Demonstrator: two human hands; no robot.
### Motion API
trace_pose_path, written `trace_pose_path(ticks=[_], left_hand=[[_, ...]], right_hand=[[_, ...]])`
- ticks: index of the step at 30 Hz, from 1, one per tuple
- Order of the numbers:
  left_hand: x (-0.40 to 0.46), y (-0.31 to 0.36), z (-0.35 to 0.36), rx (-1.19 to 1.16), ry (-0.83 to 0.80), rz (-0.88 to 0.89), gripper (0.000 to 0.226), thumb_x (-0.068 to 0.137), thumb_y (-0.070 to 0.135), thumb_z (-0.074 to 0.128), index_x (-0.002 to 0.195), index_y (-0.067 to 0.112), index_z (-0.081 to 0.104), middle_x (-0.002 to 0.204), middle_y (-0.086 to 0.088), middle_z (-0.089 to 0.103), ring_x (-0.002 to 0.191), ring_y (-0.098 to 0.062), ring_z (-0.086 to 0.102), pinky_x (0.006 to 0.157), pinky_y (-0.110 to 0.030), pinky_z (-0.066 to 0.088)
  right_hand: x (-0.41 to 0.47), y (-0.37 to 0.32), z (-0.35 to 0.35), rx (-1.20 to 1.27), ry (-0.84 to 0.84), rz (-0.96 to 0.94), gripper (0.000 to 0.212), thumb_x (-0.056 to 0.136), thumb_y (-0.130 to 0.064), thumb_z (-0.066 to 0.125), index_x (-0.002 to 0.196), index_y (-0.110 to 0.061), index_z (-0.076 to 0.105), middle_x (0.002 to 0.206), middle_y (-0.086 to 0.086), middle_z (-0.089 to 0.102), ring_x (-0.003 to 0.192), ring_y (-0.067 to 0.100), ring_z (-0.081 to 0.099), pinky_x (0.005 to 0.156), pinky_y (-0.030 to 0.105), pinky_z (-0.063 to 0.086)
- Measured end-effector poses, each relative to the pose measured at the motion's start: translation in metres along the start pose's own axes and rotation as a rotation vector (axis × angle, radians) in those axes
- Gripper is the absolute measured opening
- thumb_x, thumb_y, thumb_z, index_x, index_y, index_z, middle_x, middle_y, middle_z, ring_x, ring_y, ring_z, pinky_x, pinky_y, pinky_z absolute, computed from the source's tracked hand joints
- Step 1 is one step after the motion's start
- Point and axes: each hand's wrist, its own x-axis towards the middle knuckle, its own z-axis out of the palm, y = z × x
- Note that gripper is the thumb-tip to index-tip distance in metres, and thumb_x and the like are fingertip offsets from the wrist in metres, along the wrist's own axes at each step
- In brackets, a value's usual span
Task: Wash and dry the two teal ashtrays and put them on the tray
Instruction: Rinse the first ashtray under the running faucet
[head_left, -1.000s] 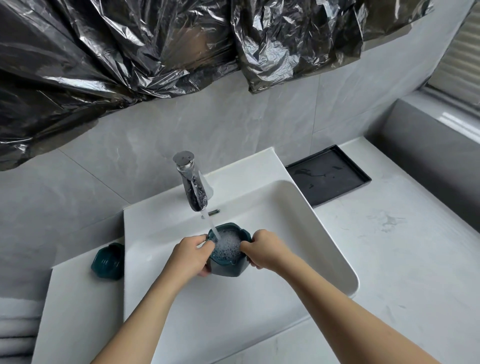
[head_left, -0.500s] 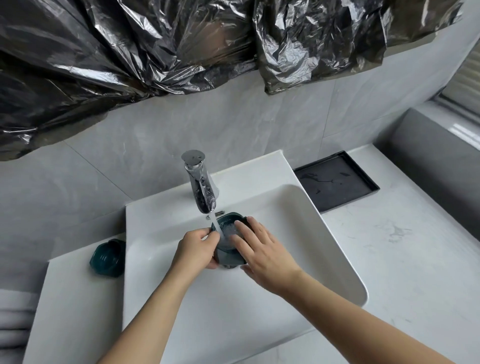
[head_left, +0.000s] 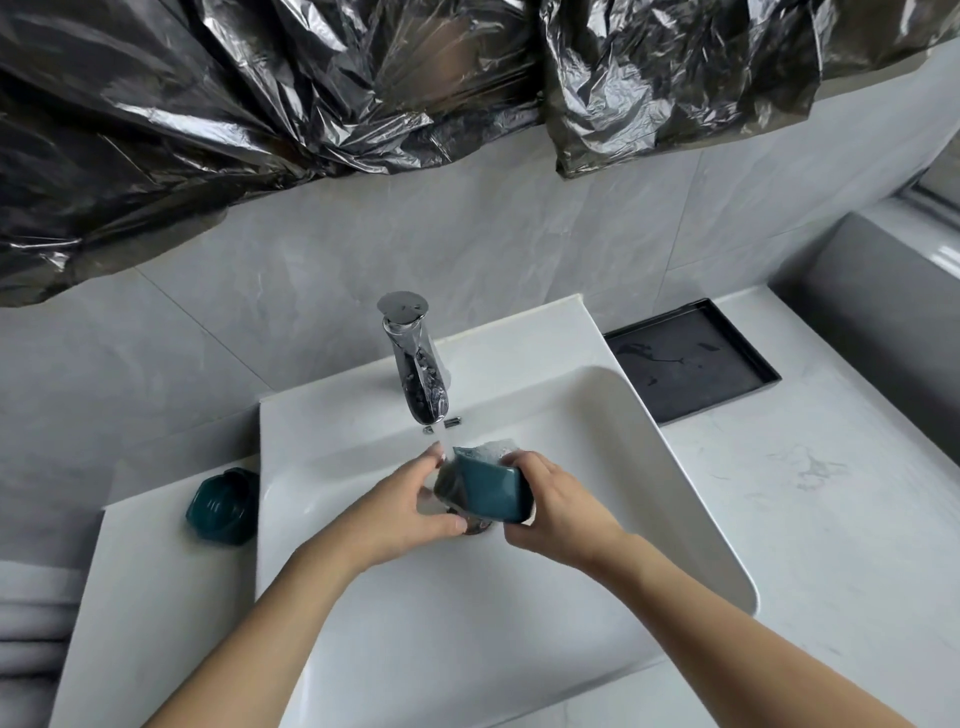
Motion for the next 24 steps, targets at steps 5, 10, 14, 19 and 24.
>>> trace_pose_path(ticks=[5, 10, 14, 19, 24], left_hand=[[0.012, 0.008, -0.005, 0.037, 0.101, 0.165, 0.060, 0.076, 0.034, 0.079, 0.127, 0.048, 0.051, 0.142, 0.031, 0.044, 0.130, 0.009, 0.042, 0.114, -0.030, 0.035], [0.016, 0.017, -0.016, 0.100, 0.051, 0.198, 0.059, 0.078, 0.023, 0.079, 0.128, 0.040, 0.052, 0.131, 0.023, 0.056, 0.119, 0.007, 0.053, 0.106, -0.018, 0.039], [0.015, 0.020, -0.022, 0.090, 0.059, 0.242, 0.049, 0.076, 0.018, 0.077, 0.111, 0.045, 0.057, 0.128, 0.022, 0.061, 0.107, 0.005, 0.061, 0.096, -0.018, 0.047], [0.011, 0.007, -0.023, -0.101, 0.070, 0.151, 0.043, 0.069, 0.023, 0.080, 0.103, 0.038, 0.058, 0.107, 0.008, 0.070, 0.097, -0.015, 0.069, 0.093, -0.037, 0.055], [0.012, 0.002, -0.017, -0.214, 0.123, 0.121, 0.051, 0.065, 0.025, 0.079, 0.109, 0.040, 0.056, 0.111, 0.013, 0.067, 0.101, -0.009, 0.067, 0.094, -0.034, 0.053]], right_hand=[[0.004, -0.009, -0.003, 0.230, -0.060, 0.173, 0.060, 0.061, -0.037, 0.064, 0.118, -0.026, 0.048, 0.104, -0.009, 0.057, 0.089, 0.011, 0.054, 0.074, 0.024, 0.047], [0.010, -0.012, -0.003, 0.372, -0.081, 0.239, 0.037, 0.058, -0.038, 0.068, 0.085, -0.029, 0.043, 0.077, -0.009, 0.050, 0.063, 0.009, 0.042, 0.055, 0.021, 0.036], [0.015, -0.013, -0.001, 0.456, -0.080, 0.240, 0.038, 0.063, -0.030, 0.072, 0.090, -0.027, 0.046, 0.080, -0.007, 0.052, 0.066, 0.010, 0.045, 0.061, 0.032, 0.044], [0.015, -0.006, -0.002, 0.638, -0.067, 0.246, 0.056, 0.065, -0.028, 0.083, 0.109, -0.027, 0.049, 0.108, -0.001, 0.065, 0.092, 0.016, 0.068, 0.086, 0.042, 0.057], [0.023, -0.010, -0.006, 0.523, -0.028, 0.237, 0.053, 0.059, -0.041, 0.082, 0.104, -0.033, 0.055, 0.104, -0.006, 0.068, 0.090, 0.016, 0.070, 0.084, 0.046, 0.057]])
